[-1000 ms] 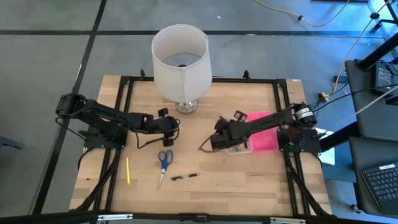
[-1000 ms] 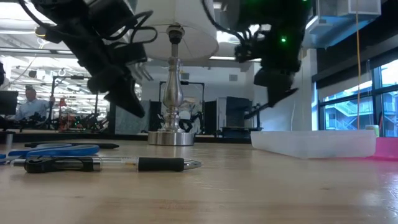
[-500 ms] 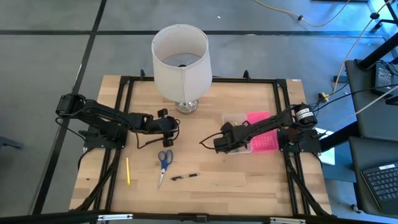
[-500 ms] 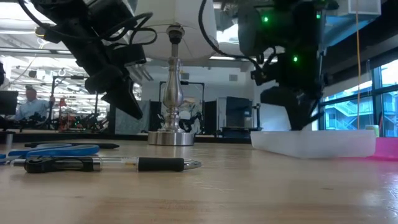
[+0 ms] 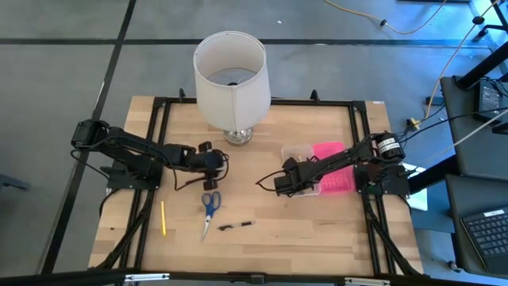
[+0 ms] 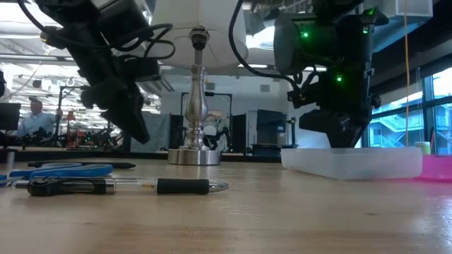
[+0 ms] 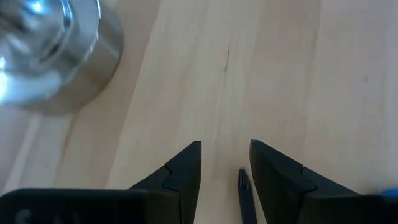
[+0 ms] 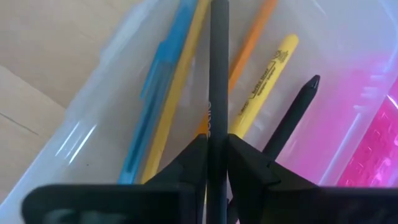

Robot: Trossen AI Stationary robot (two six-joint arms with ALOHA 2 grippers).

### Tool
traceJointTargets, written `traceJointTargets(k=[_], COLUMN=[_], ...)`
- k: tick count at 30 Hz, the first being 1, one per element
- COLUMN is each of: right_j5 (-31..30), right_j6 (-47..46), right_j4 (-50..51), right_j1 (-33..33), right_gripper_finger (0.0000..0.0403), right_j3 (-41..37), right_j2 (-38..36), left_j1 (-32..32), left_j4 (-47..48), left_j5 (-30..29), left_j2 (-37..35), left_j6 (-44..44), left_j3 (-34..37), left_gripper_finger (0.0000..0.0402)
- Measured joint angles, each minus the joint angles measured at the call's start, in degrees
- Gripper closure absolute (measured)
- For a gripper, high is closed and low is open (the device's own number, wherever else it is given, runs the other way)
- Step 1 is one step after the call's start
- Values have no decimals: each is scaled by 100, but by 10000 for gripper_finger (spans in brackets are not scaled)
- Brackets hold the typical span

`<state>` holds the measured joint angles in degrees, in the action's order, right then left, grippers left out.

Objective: Pick & place school supplies into a supply box
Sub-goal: Put the top black pen into the supply box, then put the black pen into the supply box

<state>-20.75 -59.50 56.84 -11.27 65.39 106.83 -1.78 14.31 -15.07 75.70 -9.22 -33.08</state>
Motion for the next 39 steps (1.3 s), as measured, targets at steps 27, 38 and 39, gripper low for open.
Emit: traceJointTargets(k=[27, 38, 39], right_j5=[282, -19, -67], right_j6=[340, 592, 600], right_j4=[-26, -72, -87], right_j1=[0, -4, -4], right_gripper_finger=[199, 199, 199], right_j3=[2, 4, 4], right_j2=[-131, -946, -1009], left_j1=[0, -2, -2], left_j4=[1341, 1452, 1460], left_j5=[633, 946, 947], left_j2=[6, 450, 493], left_j6=[-1121, -1354, -1352], left_j3=[0, -17, -20], left_gripper_finger=[272, 272, 272])
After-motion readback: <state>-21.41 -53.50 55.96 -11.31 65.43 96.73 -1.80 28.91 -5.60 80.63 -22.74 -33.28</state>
